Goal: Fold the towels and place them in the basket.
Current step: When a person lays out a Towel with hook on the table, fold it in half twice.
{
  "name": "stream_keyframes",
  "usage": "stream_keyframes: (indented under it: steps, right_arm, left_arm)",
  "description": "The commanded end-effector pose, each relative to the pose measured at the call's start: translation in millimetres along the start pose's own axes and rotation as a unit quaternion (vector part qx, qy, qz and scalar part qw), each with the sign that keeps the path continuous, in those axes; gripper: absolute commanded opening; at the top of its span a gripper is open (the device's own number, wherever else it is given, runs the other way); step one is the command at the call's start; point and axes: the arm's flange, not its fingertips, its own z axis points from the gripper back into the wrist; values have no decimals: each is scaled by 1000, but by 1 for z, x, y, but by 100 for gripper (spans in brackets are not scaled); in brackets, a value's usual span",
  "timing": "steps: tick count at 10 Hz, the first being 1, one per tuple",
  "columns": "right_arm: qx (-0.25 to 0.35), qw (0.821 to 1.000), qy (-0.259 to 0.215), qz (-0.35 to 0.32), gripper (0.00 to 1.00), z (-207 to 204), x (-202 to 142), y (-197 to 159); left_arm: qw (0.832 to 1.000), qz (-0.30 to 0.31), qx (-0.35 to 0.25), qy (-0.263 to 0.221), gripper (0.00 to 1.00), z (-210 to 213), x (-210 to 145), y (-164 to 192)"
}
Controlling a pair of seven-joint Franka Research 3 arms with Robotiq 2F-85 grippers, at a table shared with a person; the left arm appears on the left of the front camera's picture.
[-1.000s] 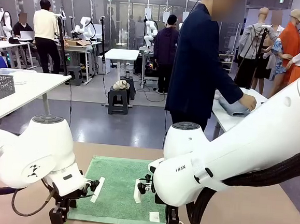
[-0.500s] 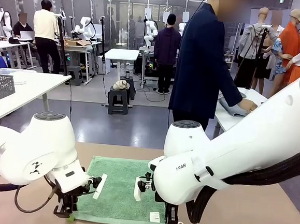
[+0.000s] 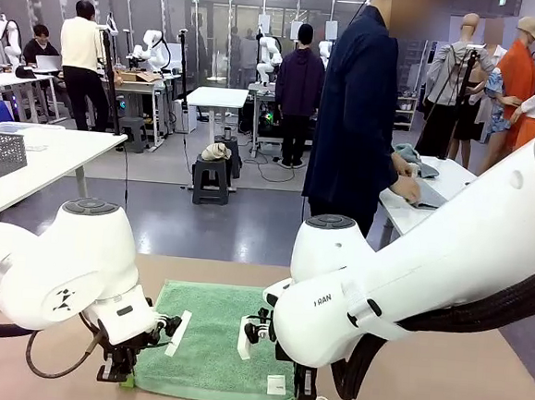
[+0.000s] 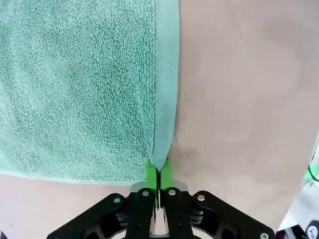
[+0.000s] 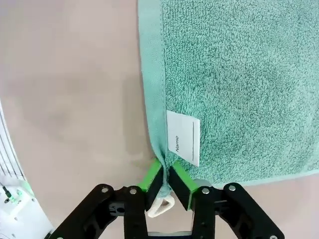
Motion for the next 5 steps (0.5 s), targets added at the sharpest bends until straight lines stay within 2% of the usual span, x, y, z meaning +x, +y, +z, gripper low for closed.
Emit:
stream_keyframes:
  steps: [1,4,5]
  right_arm:
    - [-11,1000,16,-5,0,-6,-1,3]
    - [-18,1000,13,-4,0,-1,-2,5]
    - [-25,999,19,-30,0,3,-1,7]
  left_arm:
    - [1000,-3,2,14,0,-6,-1,3]
    - [1000,2,2,11,0,-6,-2,2]
    - [1000,22,3,12,0,-4,-2,1]
